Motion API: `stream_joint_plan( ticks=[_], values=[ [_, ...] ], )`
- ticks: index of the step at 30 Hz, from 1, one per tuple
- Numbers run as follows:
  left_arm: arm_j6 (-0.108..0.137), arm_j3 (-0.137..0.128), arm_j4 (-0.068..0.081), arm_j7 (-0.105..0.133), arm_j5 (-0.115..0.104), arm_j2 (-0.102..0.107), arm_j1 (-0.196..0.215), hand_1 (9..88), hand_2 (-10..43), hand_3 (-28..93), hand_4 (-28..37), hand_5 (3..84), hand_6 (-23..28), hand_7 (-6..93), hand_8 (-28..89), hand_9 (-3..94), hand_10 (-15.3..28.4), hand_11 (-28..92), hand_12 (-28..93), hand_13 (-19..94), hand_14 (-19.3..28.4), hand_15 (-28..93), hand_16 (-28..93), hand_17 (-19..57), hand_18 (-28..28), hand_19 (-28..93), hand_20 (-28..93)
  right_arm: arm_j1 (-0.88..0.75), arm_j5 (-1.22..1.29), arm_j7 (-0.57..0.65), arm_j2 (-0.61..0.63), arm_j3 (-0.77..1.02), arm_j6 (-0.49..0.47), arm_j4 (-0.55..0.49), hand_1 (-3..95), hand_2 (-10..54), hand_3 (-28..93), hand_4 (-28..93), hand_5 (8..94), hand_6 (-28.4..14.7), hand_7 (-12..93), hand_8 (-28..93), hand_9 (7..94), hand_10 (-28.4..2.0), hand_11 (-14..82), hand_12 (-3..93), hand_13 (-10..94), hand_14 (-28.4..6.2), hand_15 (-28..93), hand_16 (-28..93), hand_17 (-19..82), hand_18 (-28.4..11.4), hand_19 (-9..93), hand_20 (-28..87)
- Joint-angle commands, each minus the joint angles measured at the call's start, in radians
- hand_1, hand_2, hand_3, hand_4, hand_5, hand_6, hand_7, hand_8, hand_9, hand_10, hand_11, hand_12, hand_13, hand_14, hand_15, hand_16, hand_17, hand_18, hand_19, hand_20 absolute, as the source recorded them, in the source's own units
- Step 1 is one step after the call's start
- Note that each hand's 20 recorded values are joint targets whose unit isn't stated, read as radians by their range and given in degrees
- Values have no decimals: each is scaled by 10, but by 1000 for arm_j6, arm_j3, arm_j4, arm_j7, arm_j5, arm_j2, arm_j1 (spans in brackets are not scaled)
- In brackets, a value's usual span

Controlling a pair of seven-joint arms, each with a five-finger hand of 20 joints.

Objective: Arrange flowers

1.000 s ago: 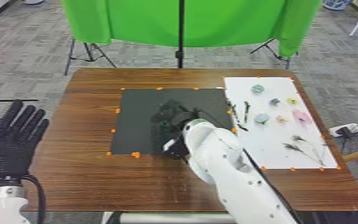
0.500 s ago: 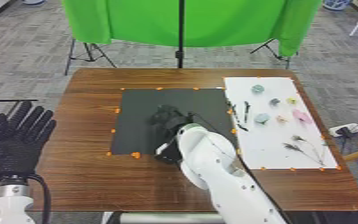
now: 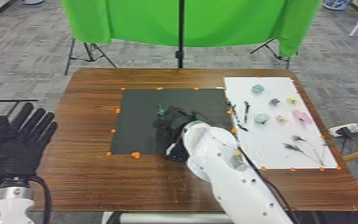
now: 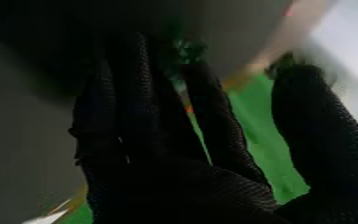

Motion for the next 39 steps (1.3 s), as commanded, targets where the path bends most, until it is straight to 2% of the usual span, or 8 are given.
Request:
stream_joint_plan(
  ticks=[1, 10, 14, 19, 23, 27, 34, 39],
  values=[
    [-12, 13, 5, -21, 5, -5, 11, 245, 115, 716, -283, 430, 68, 95, -97, 387, 135, 139, 100, 319, 131, 156, -8, -34, 139, 292, 131, -22, 22, 11, -10, -56, -63, -17, 245, 103, 769, -244, 514, -86, 72, -95, 411, -218, 82, 117, 488, -211, 600, 131, 261, -257, 867, 270],
    [-16, 11, 10, -28, 5, 4, 3, 244, 115, 716, -283, 429, 67, 95, -96, 386, 133, 138, 100, 317, 131, 153, -6, -33, 139, 291, 131, -78, 83, 43, 2, -132, -103, -101, 244, 107, 765, -242, 523, -93, 65, -94, 428, -218, 81, 119, 499, -211, 598, 135, 264, -259, 870, 272],
    [-15, 13, 9, -30, 6, 19, 3, 244, 115, 716, -283, 429, 68, 95, -96, 386, 134, 139, 101, 317, 131, 153, -6, -33, 138, 290, 131, -89, 87, 83, -13, -152, -82, -115, 242, 108, 764, -240, 517, -106, 55, -95, 431, -221, 82, 119, 500, -212, 596, 136, 266, -262, 872, 273],
    [-13, 28, 14, -33, 4, 33, -11, 243, 115, 717, -283, 429, 68, 94, -96, 386, 134, 138, 100, 316, 131, 153, -6, -33, 139, 290, 132, -90, 64, 88, -43, -150, -54, -100, 237, 109, 768, -238, 438, -125, 25, -92, 432, -241, 83, 120, 509, -217, 605, 139, 274, -267, 882, 271],
    [-10, 36, 16, -49, 6, 36, -20, 244, 114, 718, -283, 429, 67, 95, -96, 384, 134, 137, 100, 316, 131, 155, -5, -34, 139, 291, 133, -87, 53, 101, -71, -124, -19, -71, 228, 109, 774, -238, 369, -162, -11, -87, 361, -253, 61, 96, 509, -219, 586, 124, 280, -270, 885, 253],
    [-3, 33, 15, -46, 5, 38, -16, 245, 114, 718, -283, 429, 67, 95, -96, 385, 134, 138, 101, 316, 131, 155, -6, -33, 138, 290, 132, -85, 59, 115, -78, -109, -12, -59, 226, 110, 776, -239, 363, -178, -15, -88, 342, -262, 63, 83, 516, -217, 596, 119, 279, -270, 885, 237],
    [-16, 29, 15, -22, -12, 21, 2, 245, 114, 718, -283, 429, 68, 95, -97, 385, 134, 138, 101, 316, 131, 153, -7, -33, 139, 291, 133, -76, 100, 137, -69, -65, 15, -59, 223, 112, 777, -238, 369, -179, -13, -90, 321, -281, 65, 62, 526, -215, 567, 105, 282, -270, 888, 204],
    [-25, 20, 12, -12, -13, 1, 17, 245, 113, 718, -283, 429, 67, 95, -97, 385, 134, 138, 101, 317, 131, 154, -6, -33, 138, 290, 132, -94, 145, 136, -24, -6, 50, -143, 221, 114, 776, -240, 378, -152, -5, -84, 268, -284, 66, 43, 545, -218, 528, 98, 294, -273, 889, 168]
  ],
)
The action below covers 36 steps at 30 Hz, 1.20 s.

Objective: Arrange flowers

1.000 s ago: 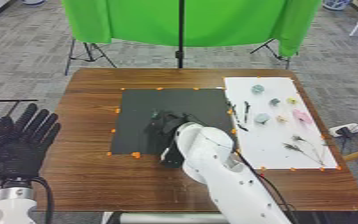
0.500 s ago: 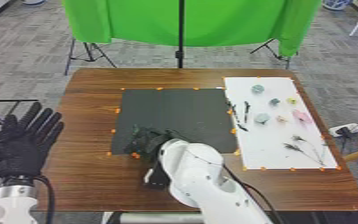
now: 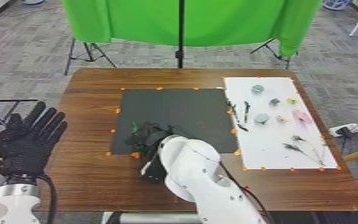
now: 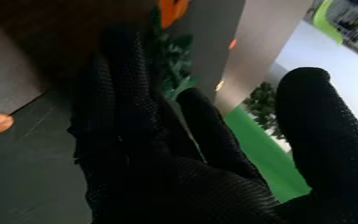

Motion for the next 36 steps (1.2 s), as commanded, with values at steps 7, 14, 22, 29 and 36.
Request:
stream_joint_plan(
  ticks=[7, 14, 22, 29, 36],
  values=[
    [-18, -39, -9, 17, -9, -54, 57, 245, 113, 718, -283, 428, 67, 95, -96, 385, 134, 138, 101, 317, 131, 154, -6, -33, 139, 291, 132, -137, 5, -97, 213, 249, 152, -274, 223, 115, 772, -238, 425, -118, 22, -84, 323, -247, 73, 53, 555, -214, 566, 121, 295, -268, 894, 151],
    [-10, -50, -16, 36, -17, -54, 62, 245, 112, 718, -283, 428, 67, 95, -96, 384, 133, 138, 101, 316, 131, 153, -6, -34, 139, 291, 132, -294, -103, -78, 407, 513, 280, -320, 320, -9, 785, -250, 513, -98, 63, -97, 468, -216, 87, 90, 570, -181, 517, 121, 284, -253, 885, 162],
    [15, -51, -24, 54, -40, -53, 77, 246, 112, 722, -283, 437, 70, 102, -97, 394, 136, 147, 102, 324, 130, 166, -5, -35, 141, 301, 136, -460, -261, -82, 460, 763, 279, -268, 343, -93, 750, -282, 524, -84, 84, -106, 475, -198, 84, 107, 493, -167, 503, 158, 241, -231, 835, 261],
    [20, -40, -23, 67, -114, -56, 68, 247, 114, 723, -283, 442, 69, 107, -100, 398, 137, 152, 101, 328, 132, 174, -8, -34, 141, 307, 138, -466, -371, -47, 424, 772, 328, -202, 360, -95, 703, -283, 532, -80, 90, -107, 479, -191, 86, 108, 491, -164, 514, 163, 240, -230, 828, 298],
    [65, -23, -30, 64, -122, -61, 62, 250, 119, 726, -283, 445, 72, 114, -102, 388, 132, 159, 103, 332, 133, 196, -10, -36, 143, 334, 149, -481, -501, 22, 393, 746, 280, -161, 451, -95, 627, -283, 564, -72, 106, -115, 516, -188, 124, 136, 484, -167, 623, 194, 253, -233, 840, 333]
  ],
)
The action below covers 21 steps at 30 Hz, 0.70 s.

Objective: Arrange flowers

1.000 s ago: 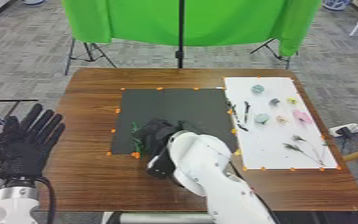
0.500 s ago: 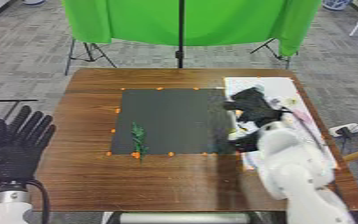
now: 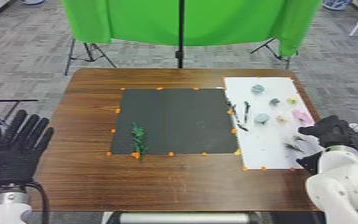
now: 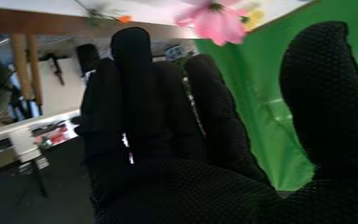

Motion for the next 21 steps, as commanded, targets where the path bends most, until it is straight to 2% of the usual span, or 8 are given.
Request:
stream_joint_plan(
  ticks=[1, 4, 9, 11, 13, 16, 18, 21],
  values=[
    [47, 18, -9, -6, 4, -12, 6, 250, 119, 726, -283, 445, 72, 114, -102, 386, 132, 160, 103, 333, 133, 199, -10, -36, 143, 335, 149, -25, -156, 66, -44, -31, -57, 36, 457, -95, 619, -283, 565, -72, 106, -115, 518, -188, 126, 137, 484, -168, 627, 196, 254, -233, 840, 335],
    [48, 18, -8, -13, 16, -14, 3, 251, 119, 726, -283, 445, 72, 116, -103, 381, 131, 161, 103, 332, 133, 203, -14, -36, 143, 335, 148, -34, -151, 88, -50, -28, -84, 34, 520, -95, 575, -283, 586, -70, 111, -115, 541, -188, 161, 155, 476, -173, 683, 218, 262, -237, 849, 349],
    [47, 21, -10, -17, 14, -15, 6, 251, 121, 725, -283, 445, 72, 118, -103, 378, 131, 162, 103, 331, 133, 205, -17, -35, 142, 334, 145, -31, -180, 91, -50, -48, -40, 47, 520, -95, 693, -283, 713, -37, 181, -94, 652, -164, 294, 195, 533, -167, 749, 277, 289, -236, 862, 369],
    [46, 24, -9, -18, 12, -16, 3, 251, 121, 725, -283, 445, 72, 117, -103, 378, 131, 162, 102, 330, 134, 205, -17, -35, 142, 334, 145, -30, -146, 97, -48, -49, -12, 39, 577, -95, 633, -282, 752, -35, 231, -24, 718, -157, 246, 295, 559, -163, 752, 298, 303, -234, 864, 378],
    [46, 25, -10, -19, 13, -15, 5, 251, 122, 725, -283, 445, 72, 118, -103, 380, 132, 163, 102, 330, 133, 206, -18, -35, 142, 334, 145, -24, -104, 109, -46, -50, -15, 22, 592, -95, 649, -283, 781, -30, 294, 8, 776, -153, 208, 393, 587, -157, 757, 313, 321, -234, 872, 387],
    [44, 25, -10, -21, 10, -17, 7, 251, 122, 725, -283, 445, 72, 119, -104, 380, 133, 165, 102, 330, 133, 207, -18, -35, 142, 335, 144, -11, 41, 145, -42, -41, 7, -35, 585, -95, 676, -283, 779, -29, 323, 35, 789, -148, 214, 452, 600, -155, 765, 320, 331, -237, 883, 394],
    [45, 23, -12, -21, 9, -18, 10, 251, 122, 725, -283, 445, 72, 119, -104, 381, 133, 165, 102, 330, 133, 207, -19, -36, 142, 334, 144, -4, 140, 151, -42, -34, 44, -78, 566, -95, 703, -282, 773, -28, 336, 45, 792, -144, 235, 451, 623, -151, 765, 330, 348, -241, 897, 396],
    [46, 21, -13, -17, -1, -18, 12, 251, 122, 725, -283, 445, 72, 119, -104, 383, 134, 165, 102, 330, 133, 206, -19, -36, 142, 335, 144, 14, 259, 146, -36, -33, 24, -146, 518, -95, 735, -243, 784, -37, 359, 101, 813, -145, 289, 364, 674, -135, 754, 336, 392, -245, 922, 395]
  ],
)
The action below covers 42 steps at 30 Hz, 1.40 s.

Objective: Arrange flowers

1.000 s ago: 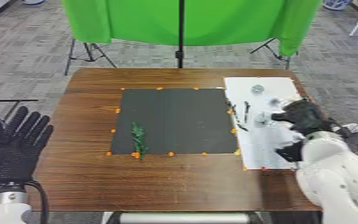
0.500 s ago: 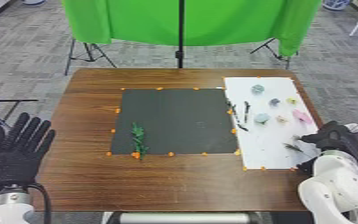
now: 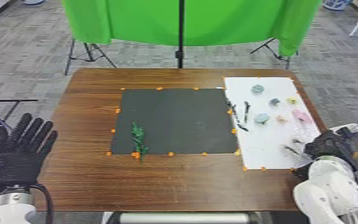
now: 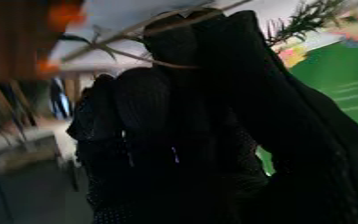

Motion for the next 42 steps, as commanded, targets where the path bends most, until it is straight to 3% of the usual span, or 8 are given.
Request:
stream_joint_plan(
  ticks=[1, 7, 15, 21, 26, 34, 36, 42],
  values=[
    [6, 0, -7, -2, -11, -11, 19, 251, 123, 724, -283, 446, 72, 119, -104, 384, 134, 165, 102, 330, 133, 206, -19, -36, 142, 335, 144, 41, 290, 21, 13, 1, 29, -169, 512, -95, 739, -230, 783, -37, 365, 117, 815, -146, 291, 358, 677, -135, 754, 338, 395, -245, 926, 393],
    [7, -4, -11, -3, -12, -4, 23, 251, 124, 724, -283, 448, 74, 122, -106, 387, 134, 166, 102, 332, 133, 208, -20, -36, 142, 335, 144, 142, 271, -31, -8, -133, 21, -211, 508, -95, 741, -213, 781, -38, 373, 136, 814, -147, 303, 364, 682, -132, 759, 340, 401, -245, 931, 397],
    [-1, 15, -4, -15, -1, 13, -11, 250, 125, 724, -283, 450, 75, 122, -106, 391, 135, 168, 103, 332, 132, 209, -20, -36, 142, 336, 144, 271, 18, -170, -123, -398, -58, -86, 508, -95, 741, -211, 775, -40, 379, 137, 809, -151, 321, 371, 676, -137, 765, 344, 398, -246, 932, 402],
    [38, 11, 8, -26, 0, 16, -22, 251, 127, 721, -283, 450, 78, 121, -106, 394, 140, 170, 104, 332, 132, 209, -20, -36, 142, 336, 143, 331, -192, -206, -208, -590, -171, 45, 509, -95, 741, -202, 776, -44, 377, 138, 807, -157, 323, 370, 675, -145, 768, 344, 398, -253, 932, 408],
    [28, 24, 38, -92, 19, 29, -70, 250, 128, 721, -283, 448, 78, 121, -105, 395, 141, 170, 105, 332, 133, 210, -20, -36, 141, 336, 143, 339, -232, -245, -248, -659, -150, 156, 515, -95, 730, -197, 780, -48, 364, 146, 806, -162, 317, 367, 675, -148, 767, 341, 398, -259, 932, 416],
    [12, 54, 67, -125, 3, 29, -96, 249, 127, 723, -283, 446, 79, 120, -104, 392, 142, 169, 105, 329, 134, 208, -20, -38, 142, 336, 142, 343, -138, -180, -299, -644, -112, 180, 474, -90, 728, -217, 745, -62, 185, 42, 767, -182, 302, 226, 654, -156, 744, 321, 382, -262, 932, 380],
    [14, 52, 61, -119, -32, 23, -77, 248, 127, 722, -283, 445, 80, 119, -104, 391, 142, 169, 105, 328, 134, 209, -20, -38, 142, 337, 143, 343, -109, -171, -297, -635, -100, 170, 453, -79, 756, -219, 716, -65, 139, -12, 762, -187, 288, 216, 653, -160, 741, 312, 381, -262, 932, 375],
    [16, 41, 50, -100, -37, 11, -42, 248, 126, 722, -283, 442, 80, 116, -103, 389, 141, 167, 106, 327, 135, 208, -20, -38, 141, 337, 142, 329, -53, -162, -260, -611, -75, 114, 397, -48, 769, -207, 665, -79, 95, -96, 751, -196, 272, 209, 652, -163, 738, 303, 382, -264, 932, 376]
  ],
)
